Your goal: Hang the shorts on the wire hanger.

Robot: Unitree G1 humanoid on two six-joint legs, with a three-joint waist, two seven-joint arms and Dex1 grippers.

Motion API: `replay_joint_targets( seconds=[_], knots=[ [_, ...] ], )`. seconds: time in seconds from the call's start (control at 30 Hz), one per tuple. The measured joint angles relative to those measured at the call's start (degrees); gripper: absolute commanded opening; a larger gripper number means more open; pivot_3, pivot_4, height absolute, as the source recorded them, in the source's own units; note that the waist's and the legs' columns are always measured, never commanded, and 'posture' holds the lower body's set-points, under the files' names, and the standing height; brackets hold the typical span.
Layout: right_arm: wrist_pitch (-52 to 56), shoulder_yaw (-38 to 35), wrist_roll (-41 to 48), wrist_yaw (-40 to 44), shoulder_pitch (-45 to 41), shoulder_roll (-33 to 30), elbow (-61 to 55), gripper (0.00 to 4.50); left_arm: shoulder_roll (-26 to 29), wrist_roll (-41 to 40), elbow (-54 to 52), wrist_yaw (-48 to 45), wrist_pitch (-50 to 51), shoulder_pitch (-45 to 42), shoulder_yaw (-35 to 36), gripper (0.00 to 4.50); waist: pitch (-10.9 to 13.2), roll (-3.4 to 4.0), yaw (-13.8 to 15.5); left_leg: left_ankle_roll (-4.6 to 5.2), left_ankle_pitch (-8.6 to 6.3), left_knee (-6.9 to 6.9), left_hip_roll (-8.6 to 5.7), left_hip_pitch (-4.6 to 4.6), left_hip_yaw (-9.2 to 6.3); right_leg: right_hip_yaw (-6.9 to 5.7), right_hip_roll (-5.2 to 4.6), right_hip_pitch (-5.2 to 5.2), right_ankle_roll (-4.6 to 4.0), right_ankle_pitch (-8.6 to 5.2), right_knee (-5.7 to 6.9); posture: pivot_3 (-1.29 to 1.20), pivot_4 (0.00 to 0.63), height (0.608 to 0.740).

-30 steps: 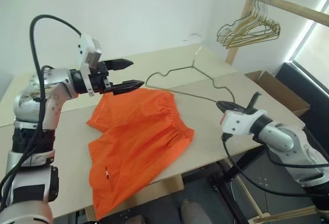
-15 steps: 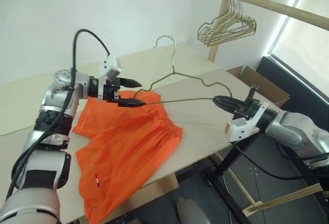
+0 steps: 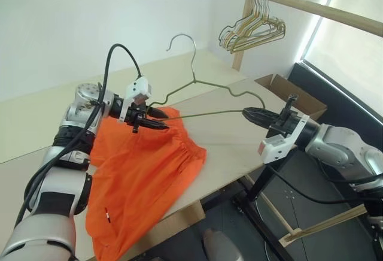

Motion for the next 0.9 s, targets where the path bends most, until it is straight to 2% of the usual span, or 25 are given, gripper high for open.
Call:
replay_joint_targets(
  seconds=[0.1, 0.27, 0.3, 0.4, 0.6, 0.7, 0.8, 0.9],
  knots=[
    [-0.3, 0.0, -0.3, 0.0, -0.3, 0.0, 0.4, 0.0, 0.0, 0.0, 0.0, -0.1, 0.0, 0.0, 0.1, 0.09, 0.0, 0.0, 0.0, 0.0, 0.0, 0.0, 0.0, 0.0, 0.0, 0.01, -0.01, 0.0, 0.0, 0.0, 0.0, -0.33, 0.0, 0.74],
    [-1.3, 0.0, -0.9, 0.0, -1.9, 0.1, 1.9, 0.0, -0.2, 0.0, -0.9, -0.7, -0.1, 0.1, 0.2, 0.04, 0.0, 0.0, 0.0, 0.0, 0.0, 0.0, 0.0, 0.01, 0.0, 0.02, 0.0, 0.0, 0.0, 0.0, 0.01, -0.33, 0.0, 0.74],
    [-1.5, 0.0, -0.8, 0.1, -2.0, 0.1, 2.2, 0.58, -0.1, 0.0, -1.2, -0.6, -0.1, 0.1, 0.2, 0.0, 0.0, 0.0, 0.0, 0.0, 0.0, 0.0, 0.0, 0.01, 0.0, 0.02, 0.0, 0.0, 0.0, 0.0, 0.01, -0.33, 0.0, 0.74],
    [-2.4, 0.3, 0.7, 1.8, -2.1, 0.1, 2.5, 1.45, -0.1, 0.0, -2.0, 0.4, 0.2, 0.5, 0.7, 0.0, 0.0, 0.0, 0.1, 0.0, 0.0, 0.0, 0.0, 0.01, 0.0, 0.04, -0.01, 0.0, 0.01, 0.0, 0.01, -0.32, 0.0, 0.74],
    [-2.0, 3.1, 15.9, 15.4, -1.7, -2.3, -0.1, 3.54, 1.2, 1.8, -2.6, 4.0, -0.3, 1.2, 1.4, 0.0, 0.0, -0.02, 0.0, 0.0, 0.0, 0.0, 0.03, 0.03, 0.0, 0.04, -0.01, 0.03, 0.02, 0.0, 0.01, -0.3, 0.0, 0.74],
    [9.1, 3.2, 28.4, 23.8, -0.6, -2.6, -6.8, 4.47, 3.4, 3.9, -3.1, 3.5, -4.4, 1.9, 0.9, 0.0, 0.0, -0.06, 0.2, 0.0, 0.0, 0.0, 0.08, 0.02, -0.01, 0.03, 0.0, 0.04, 0.02, 0.0, 0.02, -0.29, 0.0, 0.74],
    [30.6, 3.1, 41.4, 32.6, -2.8, -5.6, -13.0, 4.47, 6.6, 5.9, -4.9, 1.7, -10.9, 3.1, 0.0, 0.0, 0.0, -0.06, 0.5, 0.01, -0.01, 0.01, 0.08, 0.01, -0.01, 0.04, -0.09, 0.05, 0.03, 0.01, 0.0, -0.28, 0.0, 0.74],
    [51.8, 3.2, 49.2, 40.2, -10.7, -8.6, -14.4, 4.47, 8.7, 6.8, -6.7, 0.1, -13.8, 4.5, 0.1, 0.0, -0.1, -0.06, 1.5, 0.03, -0.02, 0.06, 0.08, 0.01, -0.07, -0.01, -0.12, 0.04, 0.04, 0.01, 0.0, -0.26, 0.0, 0.74]
  ],
)
